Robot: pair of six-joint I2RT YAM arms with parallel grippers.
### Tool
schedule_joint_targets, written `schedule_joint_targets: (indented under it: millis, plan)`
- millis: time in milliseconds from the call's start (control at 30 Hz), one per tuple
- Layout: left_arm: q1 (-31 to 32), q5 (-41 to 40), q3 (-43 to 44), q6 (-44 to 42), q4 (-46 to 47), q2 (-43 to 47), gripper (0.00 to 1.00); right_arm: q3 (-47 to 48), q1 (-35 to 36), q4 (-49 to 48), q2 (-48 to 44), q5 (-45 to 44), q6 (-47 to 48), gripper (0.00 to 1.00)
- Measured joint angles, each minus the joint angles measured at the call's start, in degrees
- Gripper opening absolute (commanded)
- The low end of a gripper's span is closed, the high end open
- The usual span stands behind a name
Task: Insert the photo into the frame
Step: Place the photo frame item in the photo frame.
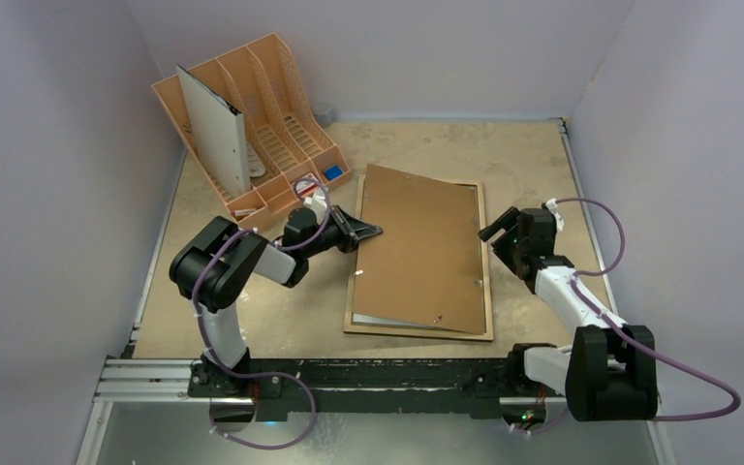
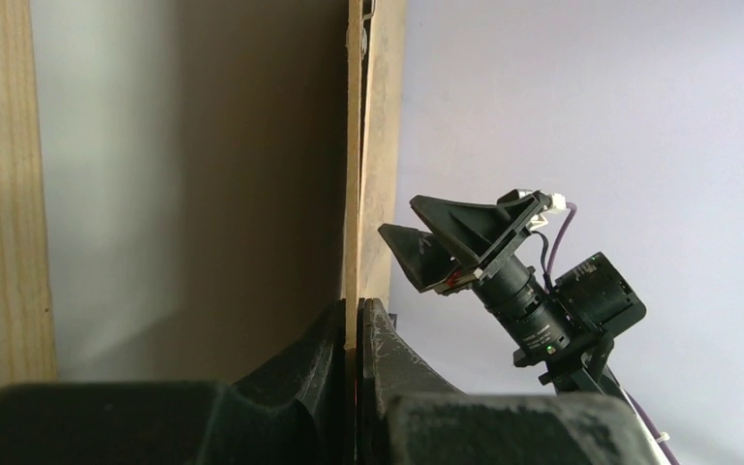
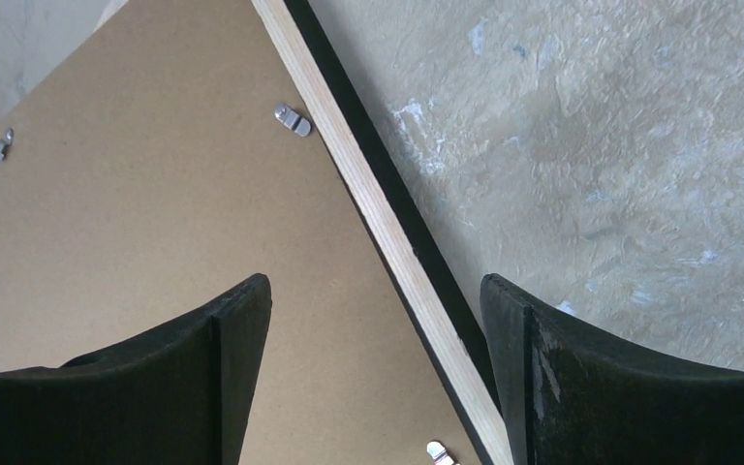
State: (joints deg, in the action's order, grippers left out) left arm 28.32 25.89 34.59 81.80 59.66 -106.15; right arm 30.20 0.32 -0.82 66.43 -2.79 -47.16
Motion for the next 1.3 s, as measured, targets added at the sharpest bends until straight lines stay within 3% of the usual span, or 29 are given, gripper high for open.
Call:
schedule_joint_targets:
  millis: [733,800,1000,1300]
  plan:
    - [1.0,-1.2,0.0,-1.0,7.3,-3.8,0.0,-2.6,0.0,-3.1,2.7,4.5,1.8,0.8]
    - [1.3,-1.4,0.1,-1.0,6.8,-3.8,0.06,-2.8,0.0,-3.4,2.8,5.0,1.8,0.8]
    - [1.6,-1.7,2.0,-3.1,0.3,-3.3,0.39,-3.3,0.0,-3.8,3.0,5.5,1.9,0.8]
    - [2.6,-3.7,15.6,-16.2,-32.6,0.6,0.62,-3.3,0.0,-3.9,3.0,5.6,2.2,0.8]
